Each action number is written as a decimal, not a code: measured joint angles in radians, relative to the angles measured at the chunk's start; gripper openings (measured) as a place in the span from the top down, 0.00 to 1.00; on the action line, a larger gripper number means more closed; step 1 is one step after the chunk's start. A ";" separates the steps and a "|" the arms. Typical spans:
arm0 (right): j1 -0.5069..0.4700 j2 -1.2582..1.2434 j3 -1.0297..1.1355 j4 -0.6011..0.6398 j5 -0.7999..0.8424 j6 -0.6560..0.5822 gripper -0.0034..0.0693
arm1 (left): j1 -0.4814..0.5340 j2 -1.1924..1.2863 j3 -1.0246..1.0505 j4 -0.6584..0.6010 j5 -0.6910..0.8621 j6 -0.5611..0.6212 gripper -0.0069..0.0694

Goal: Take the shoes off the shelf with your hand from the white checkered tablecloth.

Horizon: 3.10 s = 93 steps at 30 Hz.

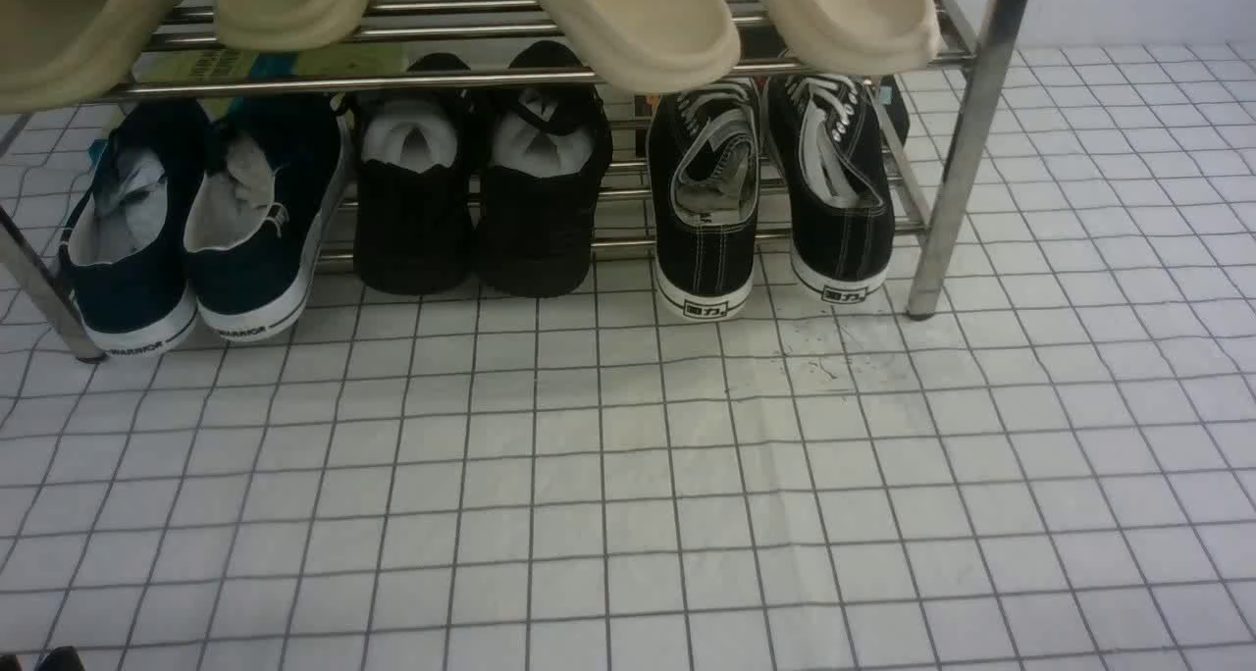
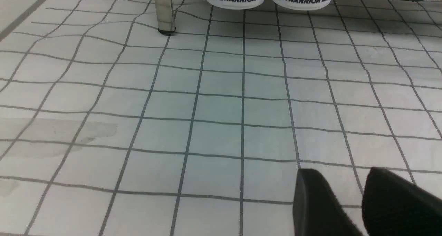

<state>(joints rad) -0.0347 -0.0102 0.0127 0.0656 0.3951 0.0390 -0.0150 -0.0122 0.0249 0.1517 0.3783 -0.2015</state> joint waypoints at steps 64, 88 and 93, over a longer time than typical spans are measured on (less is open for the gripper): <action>0.000 0.423 -0.499 0.218 0.300 0.097 0.97 | 0.000 0.000 0.000 0.000 0.000 0.000 0.60; 0.377 1.411 -1.215 0.553 0.651 -0.229 0.65 | 0.000 0.000 0.000 0.000 0.000 0.000 0.60; 0.540 1.599 -1.399 0.301 0.582 0.044 0.57 | 0.000 0.000 0.000 0.000 0.000 0.000 0.60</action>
<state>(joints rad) 0.5052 1.5887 -1.3861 0.3668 0.9770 0.0830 -0.0150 -0.0122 0.0249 0.1517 0.3785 -0.2015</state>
